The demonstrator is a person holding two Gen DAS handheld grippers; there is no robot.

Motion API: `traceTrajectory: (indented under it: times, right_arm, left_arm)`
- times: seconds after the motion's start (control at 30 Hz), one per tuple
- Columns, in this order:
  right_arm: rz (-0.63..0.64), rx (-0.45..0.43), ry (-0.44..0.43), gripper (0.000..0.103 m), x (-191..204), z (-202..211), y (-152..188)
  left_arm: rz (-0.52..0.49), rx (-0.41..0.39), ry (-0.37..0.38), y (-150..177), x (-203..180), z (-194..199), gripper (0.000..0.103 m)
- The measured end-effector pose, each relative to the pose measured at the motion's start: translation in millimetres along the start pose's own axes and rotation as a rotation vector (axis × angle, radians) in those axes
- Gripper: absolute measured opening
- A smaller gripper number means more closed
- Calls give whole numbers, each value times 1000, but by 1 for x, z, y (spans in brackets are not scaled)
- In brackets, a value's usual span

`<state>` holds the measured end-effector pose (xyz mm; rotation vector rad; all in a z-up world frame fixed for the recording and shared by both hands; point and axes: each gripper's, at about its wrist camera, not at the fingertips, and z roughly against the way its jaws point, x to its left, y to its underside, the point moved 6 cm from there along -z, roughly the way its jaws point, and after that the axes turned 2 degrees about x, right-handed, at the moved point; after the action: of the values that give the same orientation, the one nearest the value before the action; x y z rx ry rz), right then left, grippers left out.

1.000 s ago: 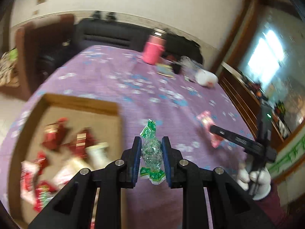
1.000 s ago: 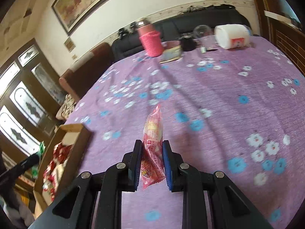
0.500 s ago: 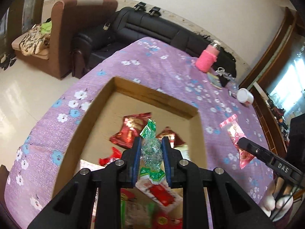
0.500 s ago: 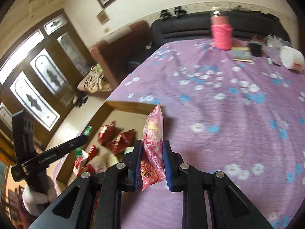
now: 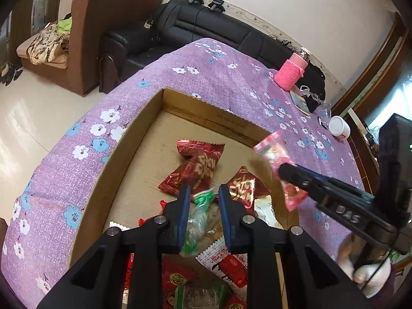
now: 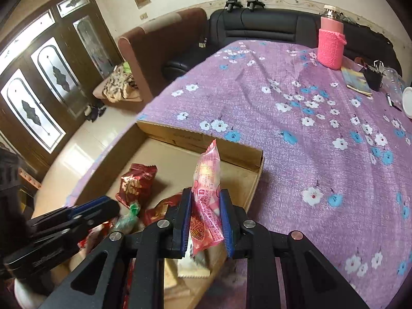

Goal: Organize snacks

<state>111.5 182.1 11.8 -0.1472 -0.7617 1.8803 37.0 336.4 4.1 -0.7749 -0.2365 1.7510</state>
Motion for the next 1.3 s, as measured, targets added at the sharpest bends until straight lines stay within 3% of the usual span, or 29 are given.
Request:
traceTrajectory:
  times: [0.13, 0.23, 0.4, 0.53, 0.6, 0.67, 0.73, 0.8, 0.87, 1.3]
  right_arm:
    - [-3, 1, 10, 27, -2, -10, 0]
    - [-19, 1, 3, 38, -4, -9, 0]
    - [-55, -62, 5, 42, -16, 19, -3]
    - [-82, -119, 16, 48, -26, 51, 4]
    - [-93, -147, 22, 49, -28, 67, 13]
    - [-102, -168, 24, 50, -29, 80, 24]
    - [-105, -181, 27, 50, -28, 88, 34]
    - [-106, -195, 41, 52, -28, 97, 47]
    - [-113, -205, 48, 55, -26, 104, 59]
    - [-76, -219, 84, 62, -9, 122, 107]
  left_arm:
    - [19, -10, 20, -1, 2, 4, 39]
    - [37, -34, 49, -2, 0, 16, 47]
    - [28, -106, 66, -5, -10, 45, 58]
    - [6, -181, 37, -3, -19, 69, 66]
    - [-12, -229, -31, 0, -24, 81, 70]
    - [-46, -304, -164, 3, -31, 96, 78]
    - [-69, -402, -311, 8, -41, 114, 92]
    - [-74, -476, -379, 13, -49, 128, 102]
    - [-79, -521, -407, 20, -57, 138, 103]
    - [-150, -394, -445, 52, -86, 119, 103]
